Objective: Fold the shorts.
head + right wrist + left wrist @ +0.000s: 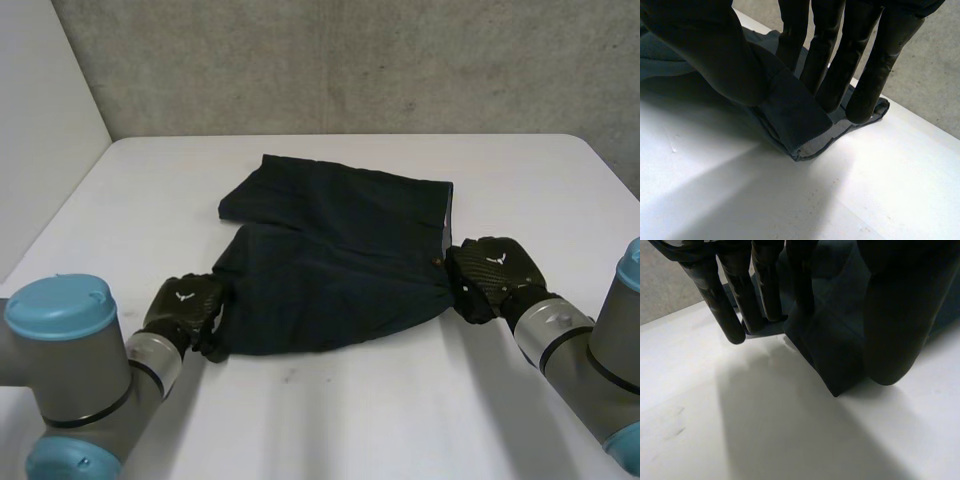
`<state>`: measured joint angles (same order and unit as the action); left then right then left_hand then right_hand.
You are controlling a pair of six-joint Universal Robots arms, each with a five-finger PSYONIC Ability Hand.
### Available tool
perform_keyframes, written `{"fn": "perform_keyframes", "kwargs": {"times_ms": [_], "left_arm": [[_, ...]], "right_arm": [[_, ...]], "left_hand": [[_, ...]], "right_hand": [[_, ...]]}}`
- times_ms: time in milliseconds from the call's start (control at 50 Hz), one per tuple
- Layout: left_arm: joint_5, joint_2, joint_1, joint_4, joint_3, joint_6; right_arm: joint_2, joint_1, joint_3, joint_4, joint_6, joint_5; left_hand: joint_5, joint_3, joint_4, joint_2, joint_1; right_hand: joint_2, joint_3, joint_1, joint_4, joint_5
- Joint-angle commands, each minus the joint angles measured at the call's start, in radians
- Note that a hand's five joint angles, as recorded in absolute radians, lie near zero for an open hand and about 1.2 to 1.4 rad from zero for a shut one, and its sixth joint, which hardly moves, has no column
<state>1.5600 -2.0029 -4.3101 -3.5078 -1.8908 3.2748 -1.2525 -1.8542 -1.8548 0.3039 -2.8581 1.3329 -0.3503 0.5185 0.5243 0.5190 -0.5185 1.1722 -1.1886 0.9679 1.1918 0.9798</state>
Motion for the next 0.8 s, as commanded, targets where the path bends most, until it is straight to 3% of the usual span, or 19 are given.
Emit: {"fn": "perform_keyframes", "kwargs": {"times_ms": [20, 160, 300, 460, 540, 620, 720, 800], "left_arm": [[0.002, -0.042, 0.010, -0.011, 0.024, 0.002], [0.002, -0.045, 0.010, -0.036, 0.025, 0.002], [0.003, -0.031, 0.009, -0.088, 0.025, 0.002], [0.009, 0.041, 0.007, -0.073, 0.016, 0.005], [0.034, 0.171, 0.013, 0.016, -0.013, 0.054], [0.063, 0.343, 0.029, 0.147, -0.045, 0.192], [0.113, 0.568, 0.055, 0.248, -0.065, 0.327], [0.124, 0.694, 0.076, 0.271, -0.065, 0.397]], "right_arm": [[0.001, -0.005, -0.003, 0.006, 0.000, 0.000], [0.001, -0.005, -0.003, 0.007, 0.000, 0.000], [0.002, -0.006, -0.003, 0.007, 0.000, 0.000], [-0.002, -0.011, 0.000, 0.006, 0.020, -0.003], [-0.021, -0.016, 0.012, -0.012, 0.061, -0.001], [-0.135, -0.017, 0.025, -0.101, 0.193, 0.005], [-0.312, -0.017, 0.092, -0.342, 0.388, 0.015], [-0.412, -0.017, 0.129, -0.442, 0.410, 0.020]], "left_hand": [[-0.146, 0.153, 0.147, 0.152, -0.153], [-0.375, 0.382, 0.376, 0.381, -0.382], [-0.871, 0.877, 0.872, 0.877, -0.877], [-0.871, 0.878, 0.872, 0.877, -0.878], [-0.871, 0.878, 0.872, 0.877, -0.878], [-0.871, 0.878, 0.872, 0.877, -0.878], [-0.871, 0.878, 0.872, 0.877, -0.878], [-0.871, 0.878, 0.872, 0.877, -0.878]], "right_hand": [[0.224, -0.208, 0.428, 0.204, 0.242], [0.224, -0.208, 0.428, 0.204, 0.242], [0.224, -0.208, 0.428, 0.204, 0.242], [0.224, -0.208, 0.428, 0.204, 0.242], [0.224, -0.208, 0.428, 0.204, 0.242], [0.224, -0.208, 0.428, 0.204, 0.242], [0.224, -0.208, 0.428, 0.204, 0.242], [0.224, -0.208, 0.428, 0.204, 0.242]]}}
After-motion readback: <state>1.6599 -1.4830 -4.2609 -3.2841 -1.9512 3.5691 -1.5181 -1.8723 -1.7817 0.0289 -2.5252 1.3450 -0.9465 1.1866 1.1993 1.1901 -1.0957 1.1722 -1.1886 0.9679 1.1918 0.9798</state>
